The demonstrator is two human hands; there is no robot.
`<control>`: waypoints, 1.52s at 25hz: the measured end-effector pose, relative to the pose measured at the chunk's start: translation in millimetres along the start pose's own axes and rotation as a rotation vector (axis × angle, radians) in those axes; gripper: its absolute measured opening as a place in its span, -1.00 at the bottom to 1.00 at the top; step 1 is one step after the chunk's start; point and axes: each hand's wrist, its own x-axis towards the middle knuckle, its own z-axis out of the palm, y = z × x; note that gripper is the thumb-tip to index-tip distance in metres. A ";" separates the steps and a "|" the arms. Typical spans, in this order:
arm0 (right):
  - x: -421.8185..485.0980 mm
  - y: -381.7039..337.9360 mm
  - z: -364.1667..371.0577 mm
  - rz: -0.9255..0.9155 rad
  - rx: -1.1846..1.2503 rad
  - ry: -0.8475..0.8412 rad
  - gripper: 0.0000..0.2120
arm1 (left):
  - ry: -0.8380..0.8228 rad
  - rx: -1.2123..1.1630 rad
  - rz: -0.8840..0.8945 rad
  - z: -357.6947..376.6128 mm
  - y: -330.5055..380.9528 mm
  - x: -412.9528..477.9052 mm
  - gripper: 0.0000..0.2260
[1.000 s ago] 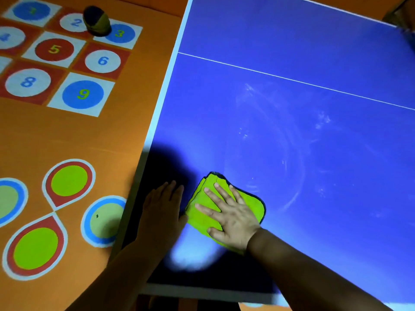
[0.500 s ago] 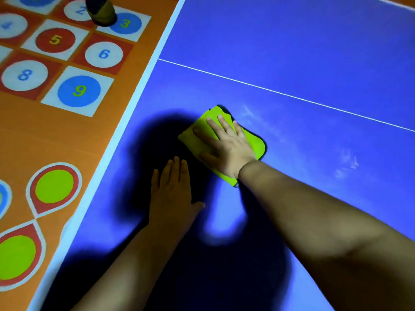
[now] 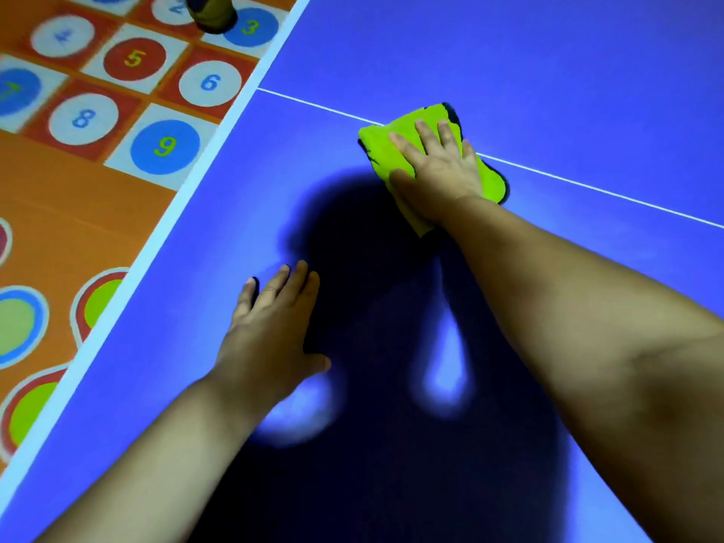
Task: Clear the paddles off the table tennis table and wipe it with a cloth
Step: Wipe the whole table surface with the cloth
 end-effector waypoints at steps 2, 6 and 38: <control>-12.5 3.1 -0.1 0.059 0.030 0.003 -0.45 | 0.014 -0.012 -0.006 -0.8 2.3 -0.7 -0.05; -64.1 0.9 3.4 0.164 0.051 -0.015 -0.45 | 0.038 0.008 -0.014 -3.8 5.3 -1.0 -0.07; -593.9 -235.5 83.0 -0.154 -0.049 -0.009 -0.39 | 0.370 -0.060 0.265 104.0 -41.3 -334.1 -0.46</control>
